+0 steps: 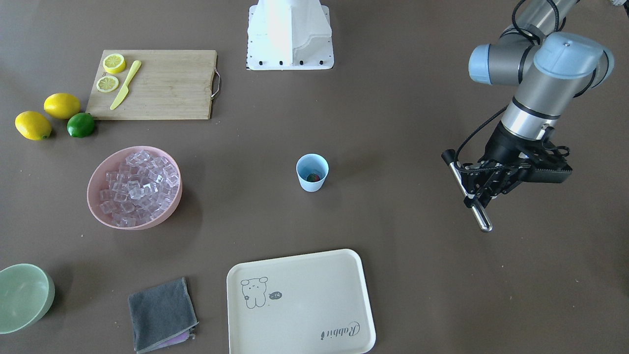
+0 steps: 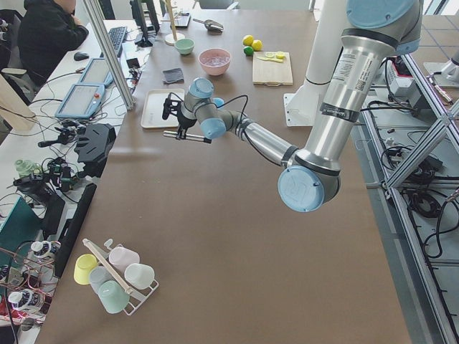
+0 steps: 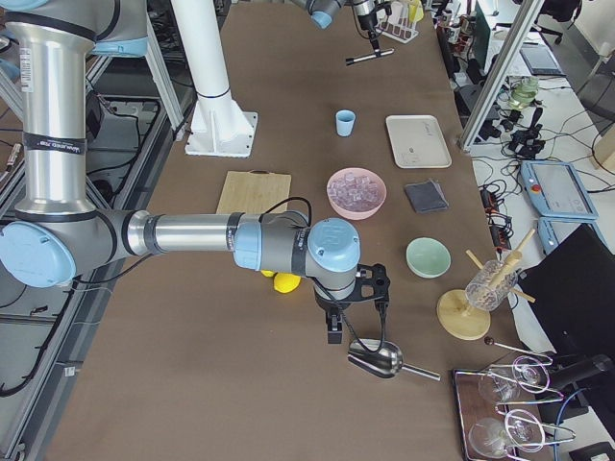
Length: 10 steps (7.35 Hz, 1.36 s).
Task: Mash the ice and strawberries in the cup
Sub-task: 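Carry the metal rod back and lay it on the table with the left gripper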
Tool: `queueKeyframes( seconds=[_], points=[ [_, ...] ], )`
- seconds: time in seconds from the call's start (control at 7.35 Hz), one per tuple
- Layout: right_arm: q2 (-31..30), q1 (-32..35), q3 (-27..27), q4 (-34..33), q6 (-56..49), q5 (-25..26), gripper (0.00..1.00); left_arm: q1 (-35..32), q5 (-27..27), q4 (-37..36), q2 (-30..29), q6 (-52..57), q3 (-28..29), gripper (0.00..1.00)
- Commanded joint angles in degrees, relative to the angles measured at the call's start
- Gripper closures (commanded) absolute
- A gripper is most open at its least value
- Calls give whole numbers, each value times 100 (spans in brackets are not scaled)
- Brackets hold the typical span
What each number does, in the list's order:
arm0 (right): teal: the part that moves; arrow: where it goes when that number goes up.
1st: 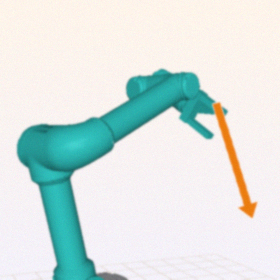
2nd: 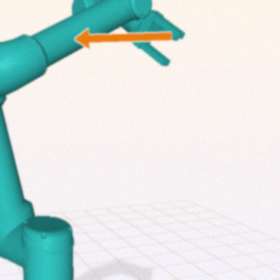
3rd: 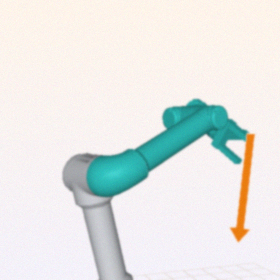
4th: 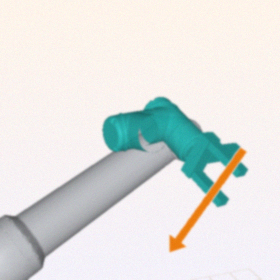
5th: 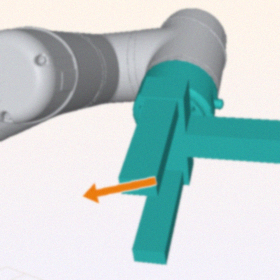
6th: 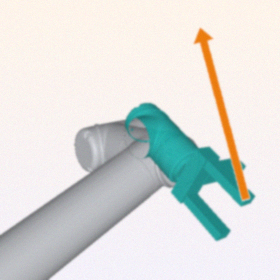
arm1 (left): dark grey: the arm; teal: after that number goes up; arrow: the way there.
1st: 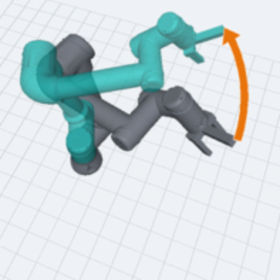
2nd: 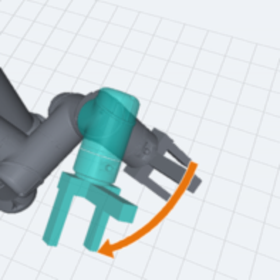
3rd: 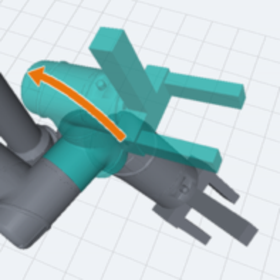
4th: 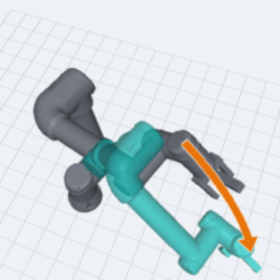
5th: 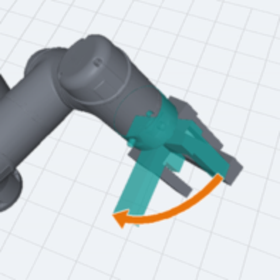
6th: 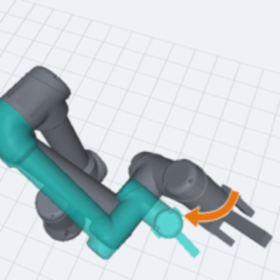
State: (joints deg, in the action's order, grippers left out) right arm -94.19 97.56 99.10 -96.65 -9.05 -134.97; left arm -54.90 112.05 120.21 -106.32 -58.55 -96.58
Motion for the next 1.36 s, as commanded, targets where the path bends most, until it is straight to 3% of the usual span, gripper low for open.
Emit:
queueKeyframes(
  seconds=[0.0,0.27,0.41,0.82,1.09,1.22],
  points=[
    [-3,0,21,-3,0,-3,1,-108,299,142,881,901,148,69],
    [-3,0,13,-3,0,6,1,-388,859,328,1393,1484,297,69],
    [-3,0,21,-3,0,-3,1,-486,923,371,1630,2078,489,69],
    [-29,0,21,-3,0,-3,1,-592,941,1336,1790,2225,1438,65],
    [-12,0,21,-3,0,6,1,-706,1003,1356,1799,2233,1554,61],
    [-3,0,21,6,0,6,1,-689,1003,1356,1799,2234,1555,2]
  ],
)
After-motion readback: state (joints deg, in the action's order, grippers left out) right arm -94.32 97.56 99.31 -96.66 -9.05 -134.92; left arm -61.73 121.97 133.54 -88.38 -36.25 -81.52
